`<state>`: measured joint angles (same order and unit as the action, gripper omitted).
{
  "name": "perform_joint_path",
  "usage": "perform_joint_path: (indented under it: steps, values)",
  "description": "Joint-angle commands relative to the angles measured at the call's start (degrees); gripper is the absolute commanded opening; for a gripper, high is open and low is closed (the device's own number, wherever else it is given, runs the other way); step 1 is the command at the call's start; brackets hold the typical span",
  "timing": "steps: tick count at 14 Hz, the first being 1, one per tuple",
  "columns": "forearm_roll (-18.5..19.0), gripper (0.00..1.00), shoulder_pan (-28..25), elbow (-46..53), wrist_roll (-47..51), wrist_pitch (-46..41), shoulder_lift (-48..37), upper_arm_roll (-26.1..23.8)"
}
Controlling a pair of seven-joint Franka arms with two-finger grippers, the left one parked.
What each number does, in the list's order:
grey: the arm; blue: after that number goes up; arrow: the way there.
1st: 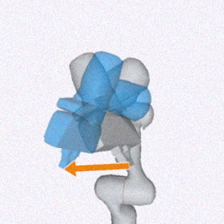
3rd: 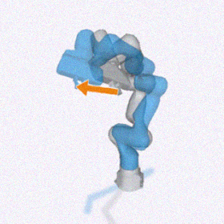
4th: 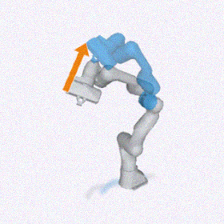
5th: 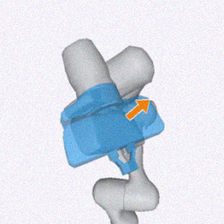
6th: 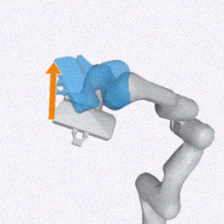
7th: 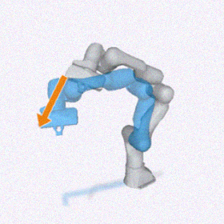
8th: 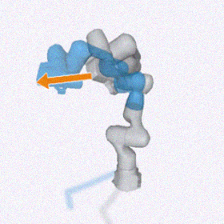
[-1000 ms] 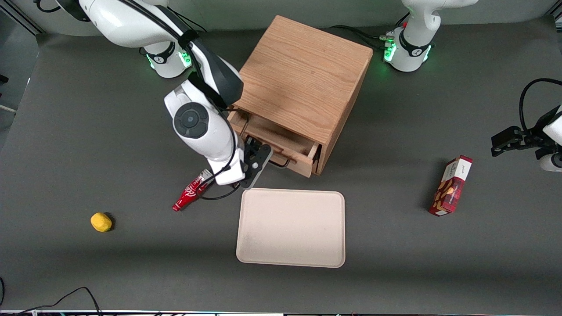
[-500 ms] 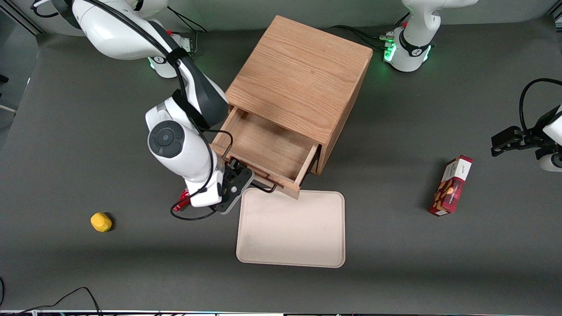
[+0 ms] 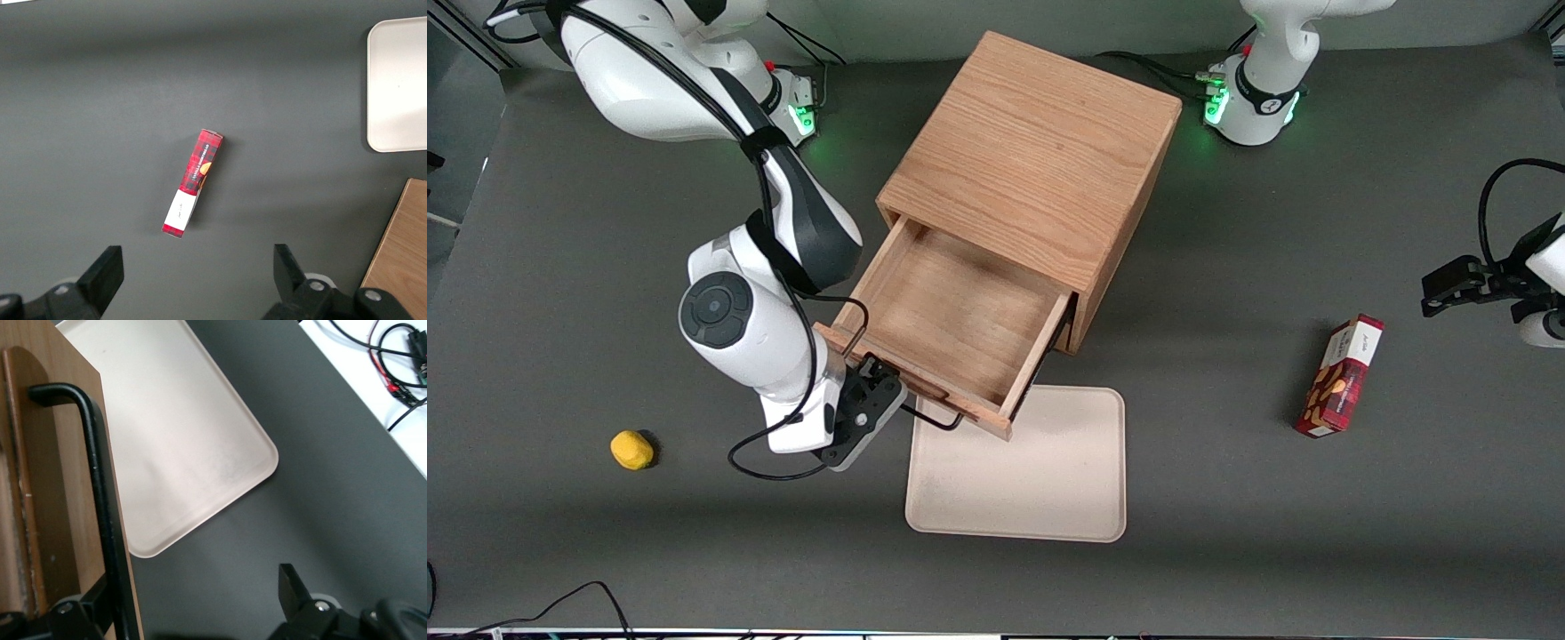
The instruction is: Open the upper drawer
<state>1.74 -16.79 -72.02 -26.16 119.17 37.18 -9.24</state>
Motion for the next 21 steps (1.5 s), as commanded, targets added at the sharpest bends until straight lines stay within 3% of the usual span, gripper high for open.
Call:
perform_joint_path:
  steps: [1,4,7,19,21]
  values:
    - [0.72,1.0,0.26,2.32,-0.47,3.69,1.4,1.06]
    - [-0.51,1.0,0.53,2.23,0.67,3.61,1.32,0.8]
    - [-4.63,1.0,0.0,1.97,1.89,3.52,0.61,0.27]
    - [-8.51,1.0,0.18,2.06,6.03,0.45,-0.97,0.18]
    - [-10.61,1.0,0.26,1.79,6.03,0.45,-0.71,0.18]
